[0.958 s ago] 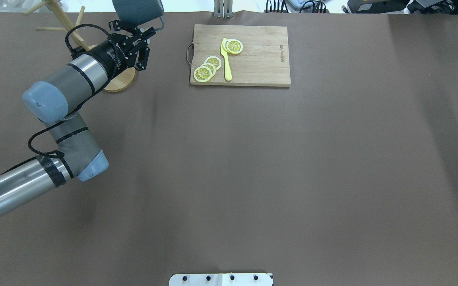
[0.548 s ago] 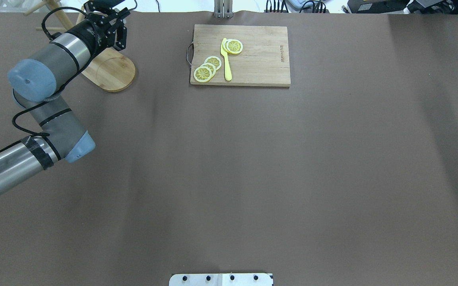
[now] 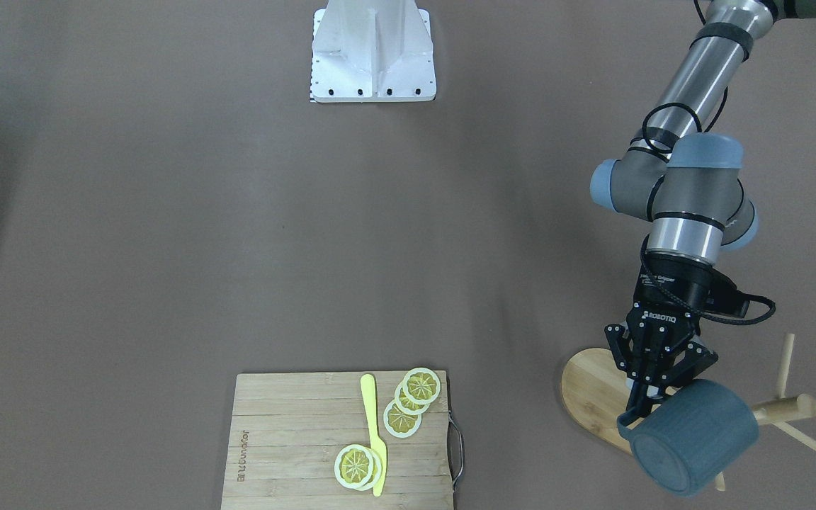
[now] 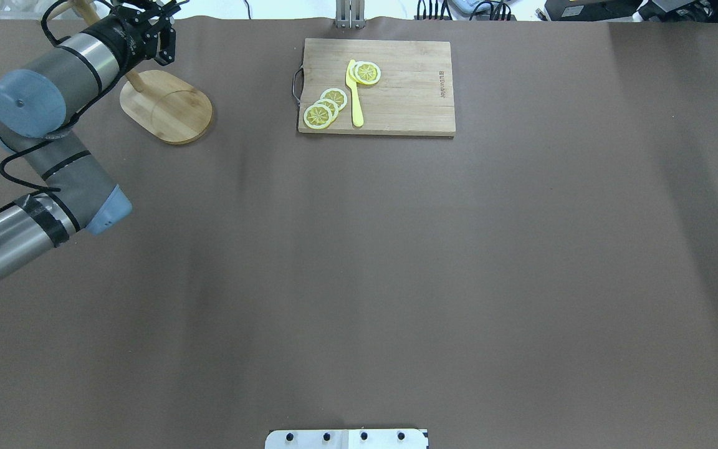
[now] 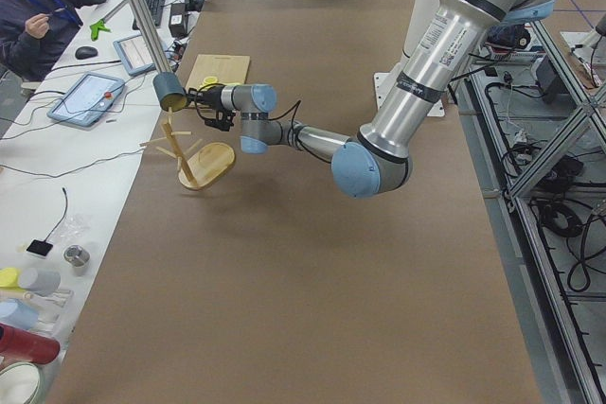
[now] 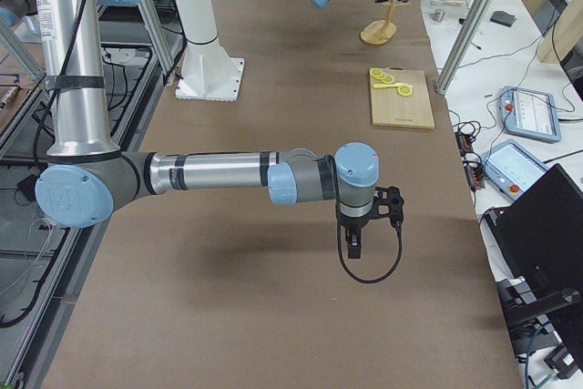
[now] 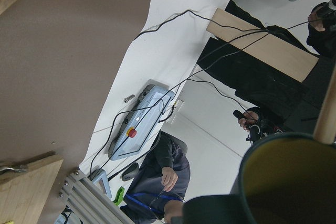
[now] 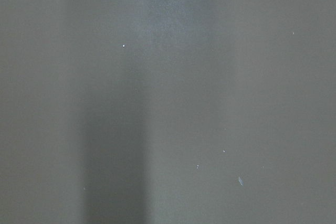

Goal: Hang cup on storage rack
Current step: 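Hook the mug handle onto a stand peg with the left gripper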

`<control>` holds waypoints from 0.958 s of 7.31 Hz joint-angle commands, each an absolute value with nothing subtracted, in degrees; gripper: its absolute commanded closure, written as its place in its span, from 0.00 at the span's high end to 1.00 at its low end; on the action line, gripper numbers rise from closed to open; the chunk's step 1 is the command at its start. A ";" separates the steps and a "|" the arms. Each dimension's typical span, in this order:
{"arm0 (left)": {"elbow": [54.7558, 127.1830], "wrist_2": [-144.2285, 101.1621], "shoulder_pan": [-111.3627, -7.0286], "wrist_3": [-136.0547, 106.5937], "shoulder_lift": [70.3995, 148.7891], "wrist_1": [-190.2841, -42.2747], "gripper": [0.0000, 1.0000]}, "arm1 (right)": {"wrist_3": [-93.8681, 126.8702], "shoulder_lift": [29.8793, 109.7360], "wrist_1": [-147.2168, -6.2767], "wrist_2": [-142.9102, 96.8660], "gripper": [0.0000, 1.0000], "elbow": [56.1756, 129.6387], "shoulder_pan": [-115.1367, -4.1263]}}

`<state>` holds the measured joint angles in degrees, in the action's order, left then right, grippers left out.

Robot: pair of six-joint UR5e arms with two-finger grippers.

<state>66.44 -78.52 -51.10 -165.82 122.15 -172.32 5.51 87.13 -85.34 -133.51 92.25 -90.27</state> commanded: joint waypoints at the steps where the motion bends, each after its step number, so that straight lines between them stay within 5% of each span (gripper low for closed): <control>1: 64.96 -81.38 -51.94 -165.50 122.17 -175.41 0.00 | 6.41 87.01 -85.34 -133.51 1.00 92.63 -90.26; 7: 54.15 -85.17 -52.03 -162.95 121.82 -195.19 0.00 | 6.50 86.84 -85.34 -133.42 1.00 92.99 -90.26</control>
